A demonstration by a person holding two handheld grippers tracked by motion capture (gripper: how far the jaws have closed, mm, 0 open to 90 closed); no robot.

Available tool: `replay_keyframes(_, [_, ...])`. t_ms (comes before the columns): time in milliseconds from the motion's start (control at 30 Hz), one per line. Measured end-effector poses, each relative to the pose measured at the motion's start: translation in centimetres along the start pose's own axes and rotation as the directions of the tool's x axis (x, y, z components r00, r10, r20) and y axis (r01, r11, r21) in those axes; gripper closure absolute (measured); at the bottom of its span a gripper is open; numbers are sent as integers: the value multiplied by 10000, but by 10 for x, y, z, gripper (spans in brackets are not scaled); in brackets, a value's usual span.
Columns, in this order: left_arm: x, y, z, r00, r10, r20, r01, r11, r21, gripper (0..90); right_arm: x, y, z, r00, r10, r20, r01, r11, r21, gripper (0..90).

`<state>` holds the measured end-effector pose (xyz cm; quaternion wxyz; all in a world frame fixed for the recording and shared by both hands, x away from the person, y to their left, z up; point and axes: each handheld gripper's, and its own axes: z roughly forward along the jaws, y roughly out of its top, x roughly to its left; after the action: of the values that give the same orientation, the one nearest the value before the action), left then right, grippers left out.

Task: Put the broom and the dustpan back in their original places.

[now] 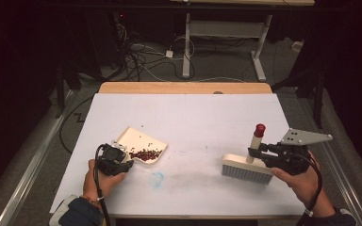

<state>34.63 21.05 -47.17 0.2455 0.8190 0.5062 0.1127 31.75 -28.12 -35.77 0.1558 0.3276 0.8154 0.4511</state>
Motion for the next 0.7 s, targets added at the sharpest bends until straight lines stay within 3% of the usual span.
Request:
replay_keyframes(167, [-6,2,3,9992,-396,-74,394,9991,-143,631,-24,1,6,9960,883,-146,-882,9961,37,701])
replay_keyframes(267, [-11,1,3,9978,-668,12,668,9976,-176,524,-34,5,11,9953,969,-81,-966,9950,256,696])
replay_keyframes(500, [-18,-4,-2,9964,-713,451,723,9972,-205,467,-59,18,41,9874,1576,131,-1581,9848,725,670])
replay_keyframes(700, [-21,-10,-9,9954,-445,845,477,9982,-363,459,-77,22,74,9784,1998,528,-2046,9722,1137,645])
